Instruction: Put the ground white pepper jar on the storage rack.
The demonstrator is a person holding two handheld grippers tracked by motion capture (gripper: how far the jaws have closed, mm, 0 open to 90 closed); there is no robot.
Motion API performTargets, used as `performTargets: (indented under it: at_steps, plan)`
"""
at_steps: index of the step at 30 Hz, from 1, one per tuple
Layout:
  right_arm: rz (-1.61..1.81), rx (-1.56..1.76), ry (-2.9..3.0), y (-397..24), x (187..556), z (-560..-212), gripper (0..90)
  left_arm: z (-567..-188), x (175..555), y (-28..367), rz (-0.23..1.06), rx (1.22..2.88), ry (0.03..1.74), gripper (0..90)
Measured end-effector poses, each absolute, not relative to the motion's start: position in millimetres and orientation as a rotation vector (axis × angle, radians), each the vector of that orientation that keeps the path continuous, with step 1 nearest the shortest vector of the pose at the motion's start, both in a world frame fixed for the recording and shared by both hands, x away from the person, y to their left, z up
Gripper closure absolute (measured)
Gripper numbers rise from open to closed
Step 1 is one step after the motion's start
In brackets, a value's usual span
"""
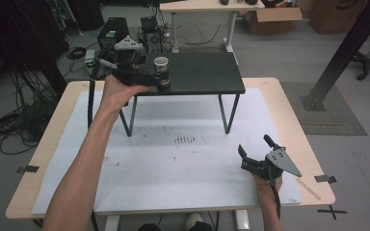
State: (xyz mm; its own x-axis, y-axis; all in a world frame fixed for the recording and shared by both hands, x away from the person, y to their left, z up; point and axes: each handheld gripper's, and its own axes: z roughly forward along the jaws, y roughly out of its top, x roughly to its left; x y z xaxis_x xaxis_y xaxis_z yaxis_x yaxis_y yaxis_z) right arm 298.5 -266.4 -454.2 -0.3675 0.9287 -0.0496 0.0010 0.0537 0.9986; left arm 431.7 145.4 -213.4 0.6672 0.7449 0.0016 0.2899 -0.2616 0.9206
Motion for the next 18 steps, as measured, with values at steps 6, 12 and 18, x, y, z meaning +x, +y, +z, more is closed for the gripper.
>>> performTargets:
  at_steps: [6, 12, 18]
  plan:
    - [1.433, 0.978, 1.514, -266, 298, -454, 2.6, -209, 422, 152, 0.565, 1.837, 0.797, 0.7]
    - [1.432, 0.977, 1.514, -266, 298, -454, 2.5, -211, 411, 166, 0.578, 1.819, 0.8, 1.0]
    - [1.431, 0.976, 1.515, -266, 298, -454, 2.6, -215, 400, 179, 0.596, 1.801, 0.805, 1.3]
